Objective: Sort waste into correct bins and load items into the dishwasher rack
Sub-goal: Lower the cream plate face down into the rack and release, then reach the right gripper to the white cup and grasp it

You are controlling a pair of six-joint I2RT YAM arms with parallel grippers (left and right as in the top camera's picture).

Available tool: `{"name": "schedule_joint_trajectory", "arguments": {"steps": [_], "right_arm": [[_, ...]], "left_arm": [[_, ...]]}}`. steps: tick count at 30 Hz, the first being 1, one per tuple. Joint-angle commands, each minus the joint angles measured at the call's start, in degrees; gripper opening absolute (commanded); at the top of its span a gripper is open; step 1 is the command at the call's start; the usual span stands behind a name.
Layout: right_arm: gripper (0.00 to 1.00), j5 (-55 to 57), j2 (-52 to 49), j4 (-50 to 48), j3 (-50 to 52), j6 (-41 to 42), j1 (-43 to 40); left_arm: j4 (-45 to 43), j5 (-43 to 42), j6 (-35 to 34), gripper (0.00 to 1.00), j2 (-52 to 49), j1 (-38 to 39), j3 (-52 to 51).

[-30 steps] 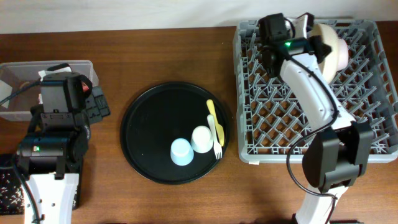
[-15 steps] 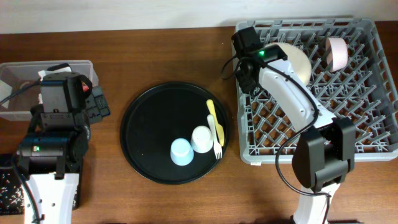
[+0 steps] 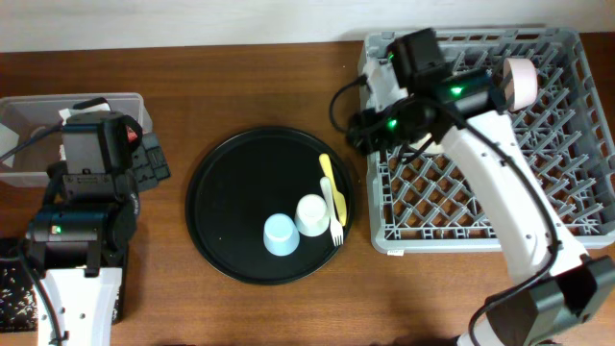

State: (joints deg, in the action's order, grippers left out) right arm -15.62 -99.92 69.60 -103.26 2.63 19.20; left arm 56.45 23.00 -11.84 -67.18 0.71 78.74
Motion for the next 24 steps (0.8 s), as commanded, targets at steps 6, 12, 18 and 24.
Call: {"name": "schedule_joint_trajectory", "arguments": {"steps": [6,12,18,24], "right_arm": [[0.77,9.4,-1.9,-1.4,3.8,11.3,15.4],[0.79,17.8,-1.9,-10.2,13.2,20.9,20.9],[0.81,17.8,-1.9,-23.9,25.8,21.9,21.0],[0.98,17.4,-2.1,-25.6,29.2,21.9,21.0]], "left_arm": [[0.1,0.8,-0.5,0.99,0.4,-0.2,0.2],[0.1,0.8,-0.5,0.99,0.4,-0.2,0.2],[0.1,0.8,-0.5,0.99,0.4,-0.2,0.2],[0.1,0.8,-0.5,0.99,0.4,-0.2,0.2]]}}
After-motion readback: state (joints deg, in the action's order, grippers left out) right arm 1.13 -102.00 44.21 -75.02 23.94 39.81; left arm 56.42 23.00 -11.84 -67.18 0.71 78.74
